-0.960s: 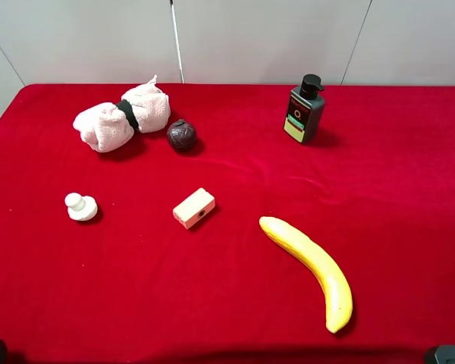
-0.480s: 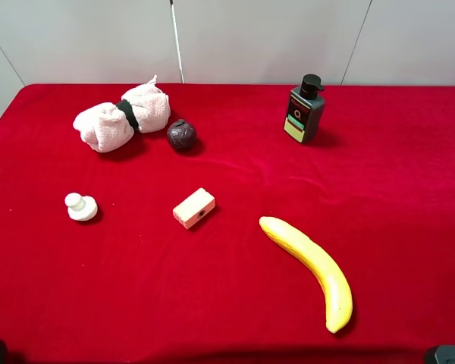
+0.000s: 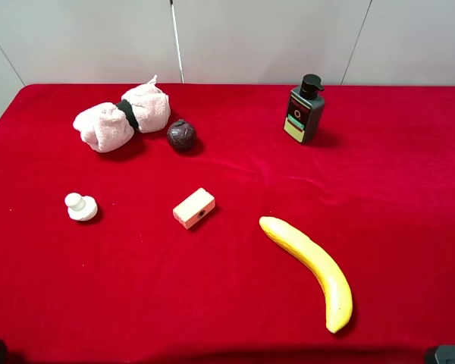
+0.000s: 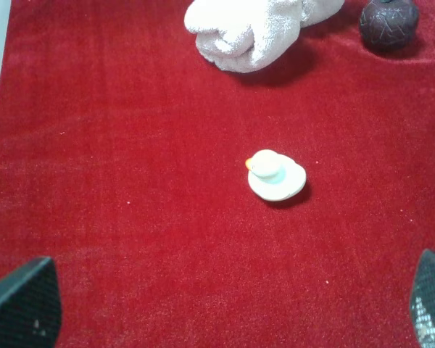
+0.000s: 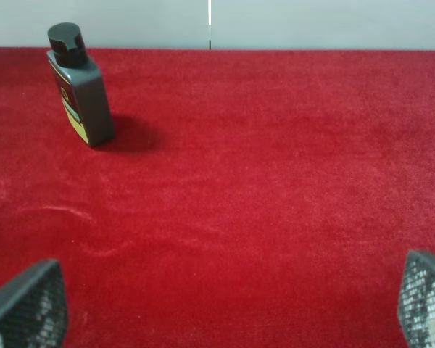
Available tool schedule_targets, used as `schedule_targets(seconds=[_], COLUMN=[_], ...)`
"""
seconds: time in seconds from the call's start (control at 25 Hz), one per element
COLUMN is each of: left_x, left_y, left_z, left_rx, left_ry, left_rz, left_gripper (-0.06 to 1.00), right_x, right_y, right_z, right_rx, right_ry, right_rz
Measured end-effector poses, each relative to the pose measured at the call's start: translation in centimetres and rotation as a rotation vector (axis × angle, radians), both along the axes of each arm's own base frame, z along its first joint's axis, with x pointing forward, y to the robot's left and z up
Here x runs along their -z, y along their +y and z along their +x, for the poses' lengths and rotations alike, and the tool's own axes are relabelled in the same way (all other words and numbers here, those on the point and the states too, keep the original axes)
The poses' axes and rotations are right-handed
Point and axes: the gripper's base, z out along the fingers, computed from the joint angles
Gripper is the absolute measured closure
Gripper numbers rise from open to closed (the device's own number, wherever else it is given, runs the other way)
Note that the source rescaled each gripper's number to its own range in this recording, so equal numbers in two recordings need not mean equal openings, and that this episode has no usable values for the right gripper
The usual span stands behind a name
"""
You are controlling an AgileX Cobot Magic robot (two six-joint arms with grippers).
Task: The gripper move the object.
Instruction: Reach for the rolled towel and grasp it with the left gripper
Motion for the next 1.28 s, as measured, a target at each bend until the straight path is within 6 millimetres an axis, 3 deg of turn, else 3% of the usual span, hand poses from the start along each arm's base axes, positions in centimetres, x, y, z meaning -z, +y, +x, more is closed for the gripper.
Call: schedule_targets(seconds=[1.28], left_x=[-0.35], left_y=[0.00], left_z=[0.01], left_rx=[0.000], left_ry=[-0.027], left_rz=[-0.003], left_gripper=[0.01], right_x=[0.00], right_y=[0.00], right_z=[0.00], right_rx=[0.000], right_ry=[0.000], right_rz=[0.000])
